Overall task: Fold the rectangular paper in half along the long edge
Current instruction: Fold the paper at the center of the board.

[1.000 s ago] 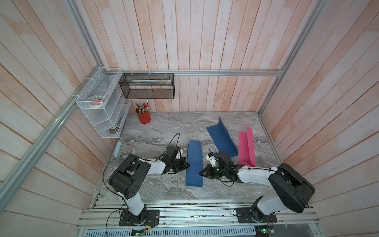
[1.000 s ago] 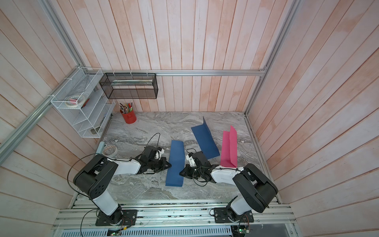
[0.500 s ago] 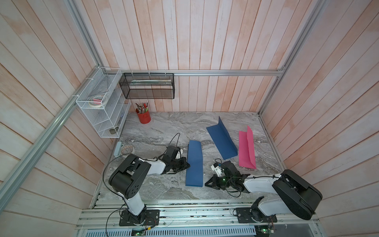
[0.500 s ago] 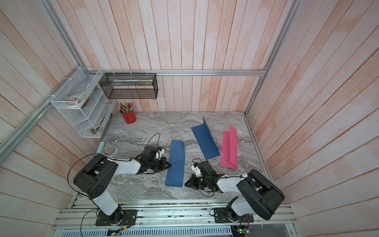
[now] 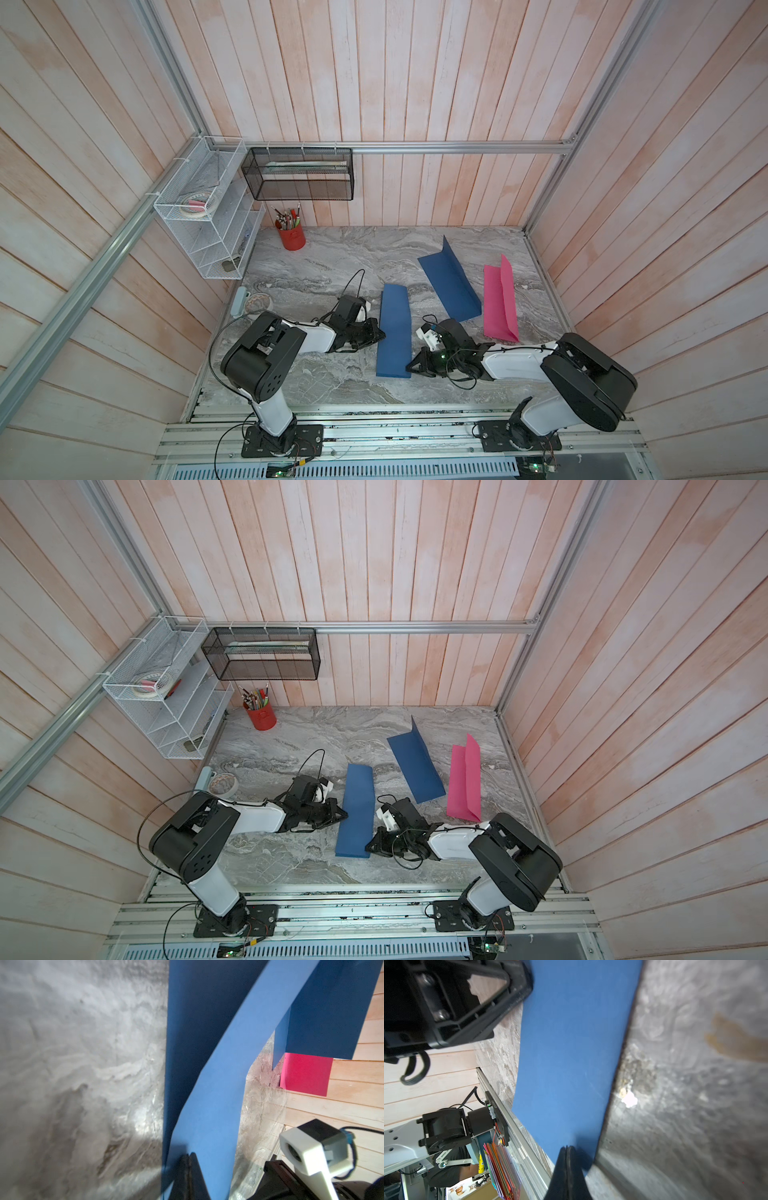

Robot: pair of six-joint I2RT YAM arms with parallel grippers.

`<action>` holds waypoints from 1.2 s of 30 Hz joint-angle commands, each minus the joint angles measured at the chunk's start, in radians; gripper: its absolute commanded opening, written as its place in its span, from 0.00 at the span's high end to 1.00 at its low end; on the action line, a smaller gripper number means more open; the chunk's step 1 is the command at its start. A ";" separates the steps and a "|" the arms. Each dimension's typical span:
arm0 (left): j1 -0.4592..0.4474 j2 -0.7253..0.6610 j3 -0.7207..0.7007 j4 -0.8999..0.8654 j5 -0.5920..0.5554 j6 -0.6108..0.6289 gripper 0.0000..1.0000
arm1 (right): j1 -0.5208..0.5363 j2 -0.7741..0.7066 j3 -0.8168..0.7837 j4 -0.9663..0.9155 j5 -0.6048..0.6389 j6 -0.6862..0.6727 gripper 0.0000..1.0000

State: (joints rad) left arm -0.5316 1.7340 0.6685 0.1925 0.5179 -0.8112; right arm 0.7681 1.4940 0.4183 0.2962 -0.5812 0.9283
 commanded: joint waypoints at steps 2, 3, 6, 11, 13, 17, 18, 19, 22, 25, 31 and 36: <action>-0.007 0.073 -0.047 -0.168 -0.093 0.020 1.00 | 0.007 -0.030 -0.063 -0.004 0.009 0.021 1.00; -0.007 0.075 -0.047 -0.169 -0.093 0.021 1.00 | 0.005 -0.044 -0.082 -0.014 0.012 0.021 1.00; -0.007 0.076 -0.046 -0.170 -0.094 0.024 1.00 | -0.012 -0.090 -0.128 -0.075 0.025 0.009 1.00; -0.007 0.081 -0.048 -0.169 -0.093 0.026 1.00 | -0.080 -0.157 -0.139 -0.122 0.010 -0.025 1.00; -0.007 0.080 -0.048 -0.168 -0.091 0.025 1.00 | -0.090 -0.157 -0.075 -0.157 0.017 -0.060 1.00; -0.008 0.078 -0.046 -0.164 -0.088 0.023 1.00 | -0.110 -0.085 0.084 -0.170 0.026 -0.122 1.00; -0.008 0.079 -0.047 -0.162 -0.088 0.021 1.00 | -0.122 -0.055 0.121 -0.164 0.017 -0.139 1.00; -0.008 0.079 -0.046 -0.161 -0.087 0.021 1.00 | -0.136 -0.031 0.152 -0.160 0.012 -0.152 1.00; -0.010 0.080 -0.046 -0.160 -0.085 0.021 1.00 | -0.197 0.052 0.232 -0.127 0.000 -0.185 1.00; -0.011 0.078 -0.048 -0.159 -0.087 0.018 1.00 | -0.271 0.131 0.289 -0.072 -0.036 -0.193 1.00; -0.013 0.084 -0.046 -0.157 -0.085 0.018 1.00 | -0.311 0.280 0.454 -0.109 -0.046 -0.268 1.00; -0.013 0.089 -0.042 -0.159 -0.083 0.018 1.00 | -0.317 0.379 0.514 -0.087 -0.082 -0.277 1.00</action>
State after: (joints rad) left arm -0.5346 1.7470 0.6697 0.2184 0.5243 -0.8116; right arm 0.4561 1.8336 0.9123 0.2142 -0.6304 0.6868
